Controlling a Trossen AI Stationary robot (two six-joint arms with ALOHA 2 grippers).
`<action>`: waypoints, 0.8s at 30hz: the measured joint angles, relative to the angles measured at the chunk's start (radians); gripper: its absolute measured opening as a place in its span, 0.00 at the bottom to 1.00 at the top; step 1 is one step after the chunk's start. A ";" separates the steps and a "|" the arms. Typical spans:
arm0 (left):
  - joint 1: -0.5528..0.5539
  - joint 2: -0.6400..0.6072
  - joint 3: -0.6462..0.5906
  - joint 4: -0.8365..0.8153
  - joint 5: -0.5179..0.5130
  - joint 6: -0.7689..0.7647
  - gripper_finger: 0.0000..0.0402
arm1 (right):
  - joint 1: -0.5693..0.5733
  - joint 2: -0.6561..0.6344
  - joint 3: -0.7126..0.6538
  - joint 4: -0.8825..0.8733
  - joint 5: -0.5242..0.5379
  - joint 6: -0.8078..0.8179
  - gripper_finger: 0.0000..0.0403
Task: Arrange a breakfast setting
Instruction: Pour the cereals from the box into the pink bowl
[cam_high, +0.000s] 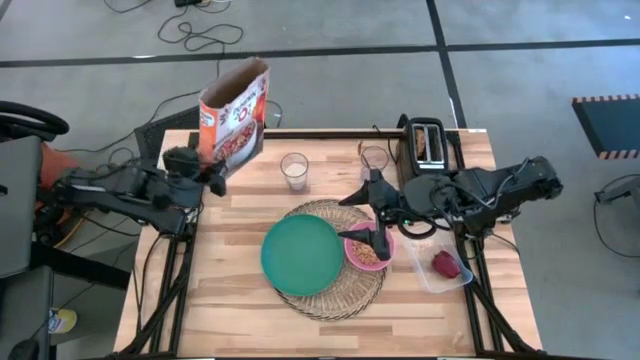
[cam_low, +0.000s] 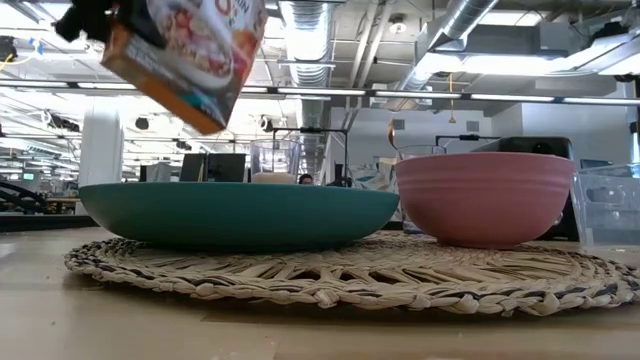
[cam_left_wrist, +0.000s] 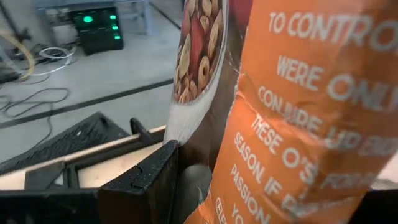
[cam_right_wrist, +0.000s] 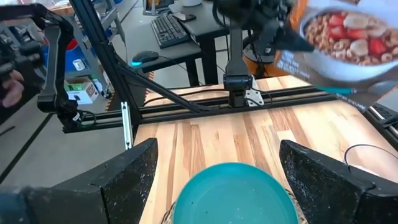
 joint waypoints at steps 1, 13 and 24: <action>0.000 0.001 -0.028 0.008 -0.015 -0.034 0.48 | 0.000 0.000 0.000 0.001 0.000 0.000 0.90; -0.028 -0.002 -0.329 0.072 -0.162 -0.396 0.48 | 0.000 0.000 0.000 -0.001 0.000 0.000 0.90; -0.025 0.000 -0.559 0.268 -0.200 -0.447 0.48 | 0.000 0.000 0.000 -0.005 -0.001 0.032 0.90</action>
